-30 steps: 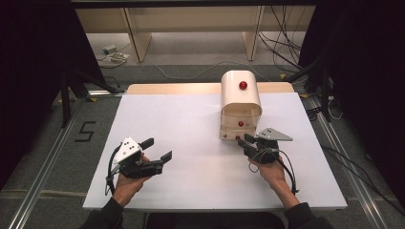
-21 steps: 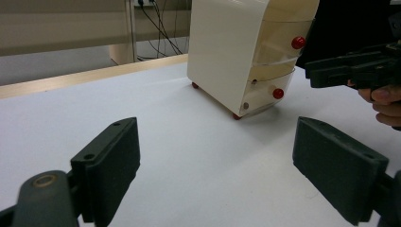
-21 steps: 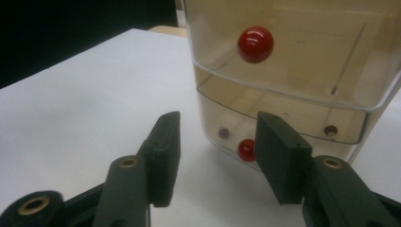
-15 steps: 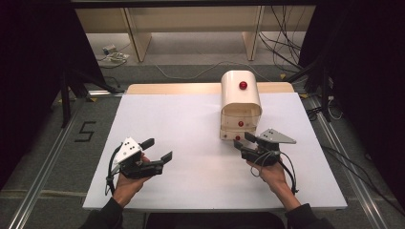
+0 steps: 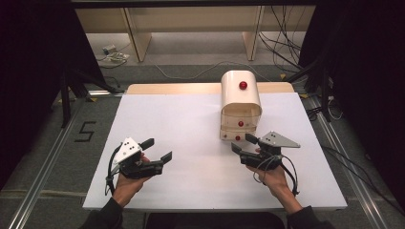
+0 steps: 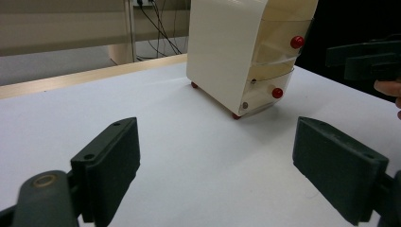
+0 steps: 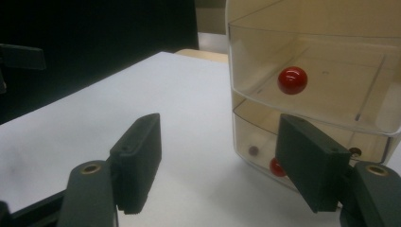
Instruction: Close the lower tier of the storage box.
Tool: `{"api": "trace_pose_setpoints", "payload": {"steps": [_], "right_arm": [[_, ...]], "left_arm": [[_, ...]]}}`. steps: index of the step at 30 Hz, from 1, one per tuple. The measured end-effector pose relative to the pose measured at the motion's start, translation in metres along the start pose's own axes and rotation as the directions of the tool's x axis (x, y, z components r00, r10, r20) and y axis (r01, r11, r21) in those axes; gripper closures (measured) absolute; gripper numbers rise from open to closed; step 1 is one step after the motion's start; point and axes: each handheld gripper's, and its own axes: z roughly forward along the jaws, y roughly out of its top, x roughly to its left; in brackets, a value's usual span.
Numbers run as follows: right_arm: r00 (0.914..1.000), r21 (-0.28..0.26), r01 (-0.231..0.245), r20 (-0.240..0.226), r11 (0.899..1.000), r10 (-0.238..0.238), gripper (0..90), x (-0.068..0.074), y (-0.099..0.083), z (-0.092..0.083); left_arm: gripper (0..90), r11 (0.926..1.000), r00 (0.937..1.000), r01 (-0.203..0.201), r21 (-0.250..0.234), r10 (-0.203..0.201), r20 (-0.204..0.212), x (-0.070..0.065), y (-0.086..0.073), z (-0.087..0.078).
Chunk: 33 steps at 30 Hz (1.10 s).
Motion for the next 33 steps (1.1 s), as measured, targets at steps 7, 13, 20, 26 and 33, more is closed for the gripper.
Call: {"api": "trace_pose_setpoints", "payload": {"steps": [7, 13, 20, 26, 33], "right_arm": [[0.9998, -0.021, 0.000, -0.019, 1.000, 0.000, 30.1, 0.004, -0.001, -0.005], [0.9998, -0.032, -0.002, -0.020, 0.999, 0.001, 28.8, 0.003, -0.002, -0.010], [0.9999, -0.036, 0.007, -0.014, 0.999, -0.008, 26.9, 0.002, -0.002, -0.016], [0.9998, -0.044, 0.014, -0.015, 0.999, -0.015, 24.4, 0.002, -0.004, -0.021], [0.9996, -0.037, 0.026, -0.009, 0.999, -0.027, 22.1, 0.004, -0.006, -0.024]], "left_arm": [[15.6, 1.0000, 1.0000, -0.002, 0.001, 0.002, 0.000, 0.000, 0.000, 0.000], [15.6, 1.0000, 1.0000, 0.001, 0.002, -0.001, 0.001, 0.001, 0.000, 0.000], [15.6, 1.0000, 1.0000, 0.003, 0.003, -0.003, 0.003, 0.000, 0.000, 0.000], [15.6, 1.0000, 1.0000, 0.003, 0.003, -0.003, 0.006, 0.000, 0.000, 0.000], [15.6, 1.0000, 0.9999, 0.000, 0.008, 0.000, 0.012, 0.000, 0.000, 0.000]]}}
